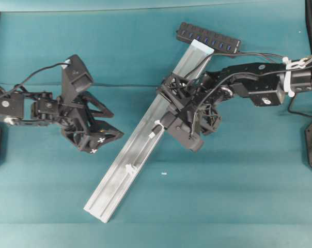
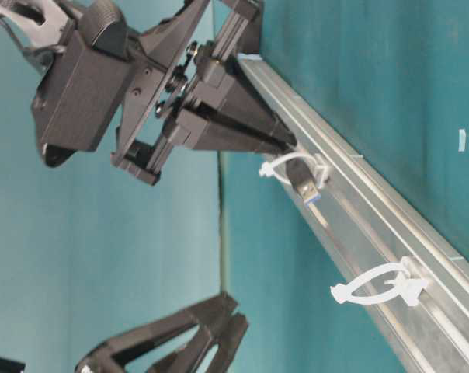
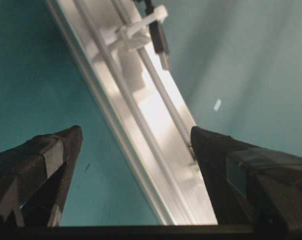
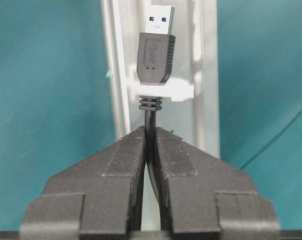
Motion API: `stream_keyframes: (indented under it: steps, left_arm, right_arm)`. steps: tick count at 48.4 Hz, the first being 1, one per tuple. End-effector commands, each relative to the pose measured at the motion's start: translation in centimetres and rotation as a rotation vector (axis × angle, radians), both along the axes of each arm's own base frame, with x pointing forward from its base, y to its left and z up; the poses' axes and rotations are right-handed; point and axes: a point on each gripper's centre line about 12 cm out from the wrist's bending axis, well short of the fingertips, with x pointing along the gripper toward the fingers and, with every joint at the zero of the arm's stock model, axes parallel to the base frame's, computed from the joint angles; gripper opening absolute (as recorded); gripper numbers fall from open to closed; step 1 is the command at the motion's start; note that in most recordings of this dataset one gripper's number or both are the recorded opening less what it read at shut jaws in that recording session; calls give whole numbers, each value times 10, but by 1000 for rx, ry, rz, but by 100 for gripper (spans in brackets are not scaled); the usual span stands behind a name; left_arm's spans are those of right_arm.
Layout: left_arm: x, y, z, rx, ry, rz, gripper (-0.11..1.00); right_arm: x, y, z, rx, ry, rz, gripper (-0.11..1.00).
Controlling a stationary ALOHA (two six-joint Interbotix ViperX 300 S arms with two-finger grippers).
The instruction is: Pass the USB cable through three rings with both arms.
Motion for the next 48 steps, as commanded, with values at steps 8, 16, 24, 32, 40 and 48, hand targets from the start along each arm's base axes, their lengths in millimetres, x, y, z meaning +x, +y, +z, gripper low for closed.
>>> stream_keyframes:
  steps: [8, 16, 24, 32, 40, 48]
  left_arm:
    - [15, 2, 6, 5, -32, -1, 94]
    - [20, 2, 5, 7, -39, -2, 94]
    - [28, 2, 1, 8, -62, -4, 94]
    - [42, 2, -10, 6, -83, -7, 94]
    - [57, 4, -25, 5, -84, -6, 94]
    - [72, 5, -33, 4, -77, -6, 94]
  right_arm:
    - [7, 12, 4, 39, -19, -6, 7]
    - [7, 13, 4, 39, -24, -6, 7]
    - [9, 12, 4, 33, -36, -10, 7]
    - [9, 9, 5, 31, -46, -22, 7]
    - [9, 8, 5, 31, -45, -26, 7]
    - [9, 7, 5, 31, -47, -27, 7]
